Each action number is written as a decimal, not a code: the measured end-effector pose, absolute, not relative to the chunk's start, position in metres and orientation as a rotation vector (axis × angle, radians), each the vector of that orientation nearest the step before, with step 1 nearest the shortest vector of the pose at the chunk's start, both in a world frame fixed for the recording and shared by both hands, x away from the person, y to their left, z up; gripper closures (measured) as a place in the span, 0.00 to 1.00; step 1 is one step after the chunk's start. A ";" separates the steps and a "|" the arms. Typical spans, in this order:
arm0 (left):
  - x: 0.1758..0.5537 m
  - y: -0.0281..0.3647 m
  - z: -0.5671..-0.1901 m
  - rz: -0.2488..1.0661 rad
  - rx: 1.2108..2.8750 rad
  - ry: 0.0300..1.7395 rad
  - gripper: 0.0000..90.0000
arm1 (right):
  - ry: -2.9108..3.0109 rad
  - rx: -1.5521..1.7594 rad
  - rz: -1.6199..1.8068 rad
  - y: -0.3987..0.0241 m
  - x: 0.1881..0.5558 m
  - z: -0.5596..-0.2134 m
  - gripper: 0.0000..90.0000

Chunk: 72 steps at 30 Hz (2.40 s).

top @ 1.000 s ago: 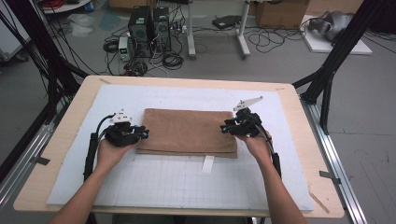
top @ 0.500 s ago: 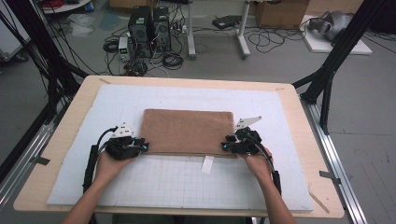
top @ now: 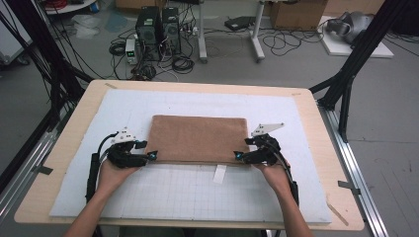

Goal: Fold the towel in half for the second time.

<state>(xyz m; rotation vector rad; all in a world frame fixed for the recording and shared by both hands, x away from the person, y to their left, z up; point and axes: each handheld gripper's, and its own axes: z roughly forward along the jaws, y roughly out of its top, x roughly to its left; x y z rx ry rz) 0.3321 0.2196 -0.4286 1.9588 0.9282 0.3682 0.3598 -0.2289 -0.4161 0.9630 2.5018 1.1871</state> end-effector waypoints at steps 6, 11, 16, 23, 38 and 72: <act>0.328 0.221 -0.423 0.387 1.963 0.907 0.36 | 2.487 0.972 1.212 -0.236 0.358 -0.414 0.22; 0.326 0.224 -0.420 0.398 1.957 0.911 0.34 | 2.464 0.975 1.222 -0.242 0.354 -0.409 0.21; 0.323 0.226 -0.418 0.396 1.957 0.914 0.32 | 2.446 0.982 1.241 -0.248 0.350 -0.407 0.19; 0.319 0.229 -0.414 0.409 1.950 0.908 0.31 | 2.434 0.983 1.256 -0.254 0.347 -0.405 0.18; 0.303 0.242 -0.410 0.418 1.948 0.904 0.31 | 2.418 1.000 1.250 -0.271 0.332 -0.408 0.16; 0.259 0.271 -0.414 0.470 1.920 0.920 0.27 | 2.389 0.982 1.264 -0.294 0.291 -0.410 0.14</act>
